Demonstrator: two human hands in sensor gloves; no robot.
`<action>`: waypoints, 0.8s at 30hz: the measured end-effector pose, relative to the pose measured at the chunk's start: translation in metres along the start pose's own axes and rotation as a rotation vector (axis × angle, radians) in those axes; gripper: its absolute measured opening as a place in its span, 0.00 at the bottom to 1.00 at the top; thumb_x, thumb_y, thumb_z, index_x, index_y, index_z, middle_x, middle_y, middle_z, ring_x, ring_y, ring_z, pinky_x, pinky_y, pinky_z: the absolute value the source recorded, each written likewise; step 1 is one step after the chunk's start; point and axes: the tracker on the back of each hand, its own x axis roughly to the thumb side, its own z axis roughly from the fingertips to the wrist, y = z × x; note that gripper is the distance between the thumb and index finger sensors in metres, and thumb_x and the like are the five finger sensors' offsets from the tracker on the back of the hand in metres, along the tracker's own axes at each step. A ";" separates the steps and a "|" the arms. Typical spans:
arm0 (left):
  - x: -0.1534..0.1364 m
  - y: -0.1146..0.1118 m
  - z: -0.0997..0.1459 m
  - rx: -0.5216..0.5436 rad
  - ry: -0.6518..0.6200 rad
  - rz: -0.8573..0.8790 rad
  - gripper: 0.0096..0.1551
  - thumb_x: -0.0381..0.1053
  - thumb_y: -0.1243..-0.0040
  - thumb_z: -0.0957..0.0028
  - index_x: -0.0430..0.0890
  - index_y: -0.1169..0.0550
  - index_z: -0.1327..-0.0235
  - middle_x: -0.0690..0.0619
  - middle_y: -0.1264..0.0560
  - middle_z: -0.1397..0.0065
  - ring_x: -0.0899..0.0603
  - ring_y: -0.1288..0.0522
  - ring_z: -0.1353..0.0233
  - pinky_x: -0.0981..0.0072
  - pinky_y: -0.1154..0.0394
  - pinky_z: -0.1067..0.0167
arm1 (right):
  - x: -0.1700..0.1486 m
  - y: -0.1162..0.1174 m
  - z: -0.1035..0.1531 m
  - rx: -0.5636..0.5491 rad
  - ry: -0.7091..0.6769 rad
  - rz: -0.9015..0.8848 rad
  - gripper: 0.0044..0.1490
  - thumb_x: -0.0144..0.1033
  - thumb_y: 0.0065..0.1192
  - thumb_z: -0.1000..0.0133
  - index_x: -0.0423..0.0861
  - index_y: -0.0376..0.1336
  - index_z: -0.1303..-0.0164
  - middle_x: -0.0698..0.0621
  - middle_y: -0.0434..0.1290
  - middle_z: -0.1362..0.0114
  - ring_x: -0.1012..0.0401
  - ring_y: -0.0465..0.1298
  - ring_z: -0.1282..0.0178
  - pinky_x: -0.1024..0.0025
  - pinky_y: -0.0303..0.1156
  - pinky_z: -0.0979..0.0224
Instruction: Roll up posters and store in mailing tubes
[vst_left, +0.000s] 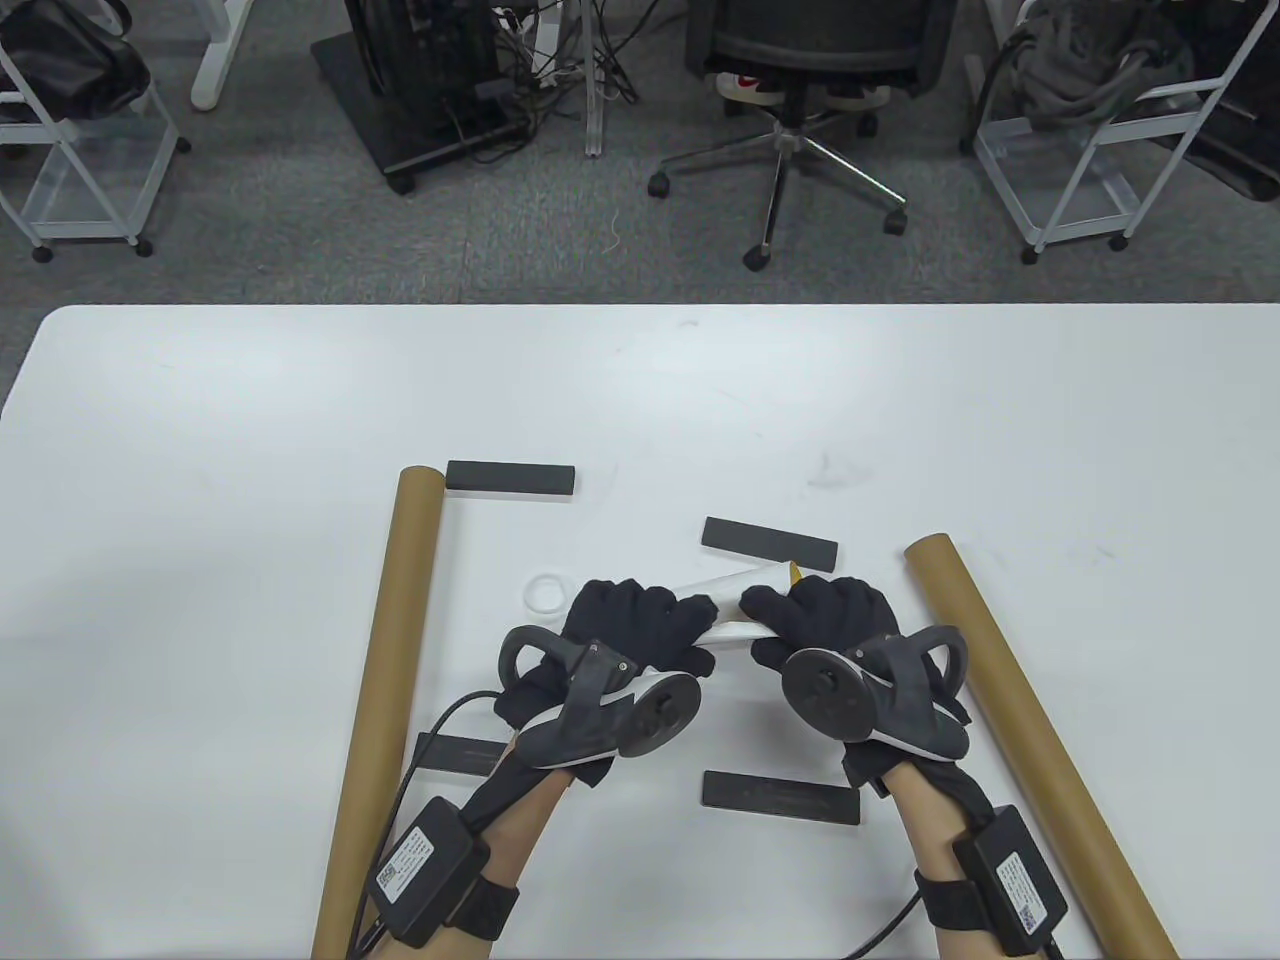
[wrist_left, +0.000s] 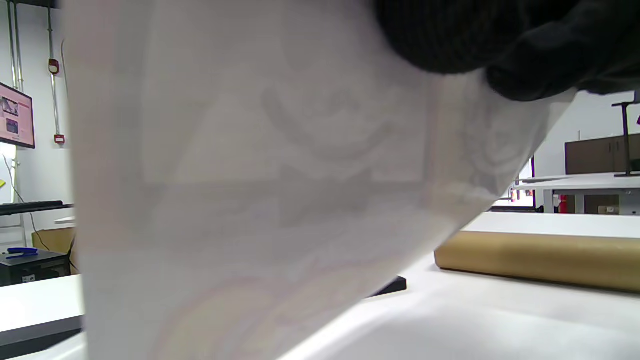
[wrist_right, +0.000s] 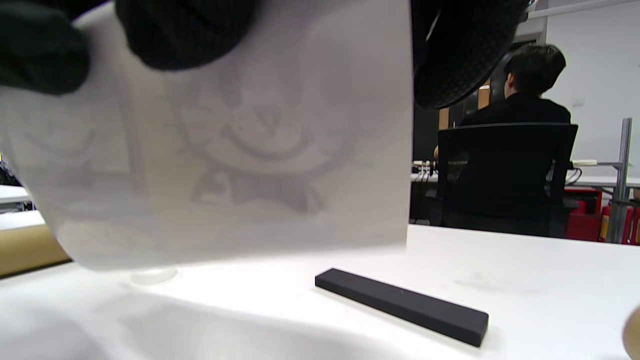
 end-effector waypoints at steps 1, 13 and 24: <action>0.000 0.000 0.000 -0.005 0.004 -0.010 0.24 0.63 0.49 0.47 0.61 0.24 0.39 0.59 0.19 0.47 0.47 0.20 0.49 0.47 0.24 0.28 | 0.000 0.000 0.000 -0.002 -0.005 -0.012 0.34 0.46 0.59 0.51 0.52 0.63 0.32 0.53 0.75 0.44 0.52 0.78 0.47 0.36 0.68 0.26; 0.001 0.003 -0.002 -0.037 0.013 -0.040 0.26 0.56 0.53 0.41 0.60 0.23 0.31 0.54 0.23 0.33 0.43 0.23 0.38 0.41 0.29 0.24 | 0.005 0.002 -0.002 0.085 -0.006 -0.005 0.27 0.43 0.53 0.43 0.48 0.68 0.37 0.46 0.72 0.36 0.45 0.75 0.40 0.32 0.64 0.26; 0.005 0.005 -0.002 0.081 0.021 -0.143 0.24 0.55 0.48 0.43 0.61 0.22 0.34 0.62 0.18 0.41 0.50 0.17 0.43 0.50 0.23 0.27 | 0.003 0.001 -0.002 -0.038 0.040 0.114 0.31 0.44 0.65 0.54 0.51 0.68 0.39 0.58 0.82 0.47 0.57 0.85 0.48 0.49 0.77 0.31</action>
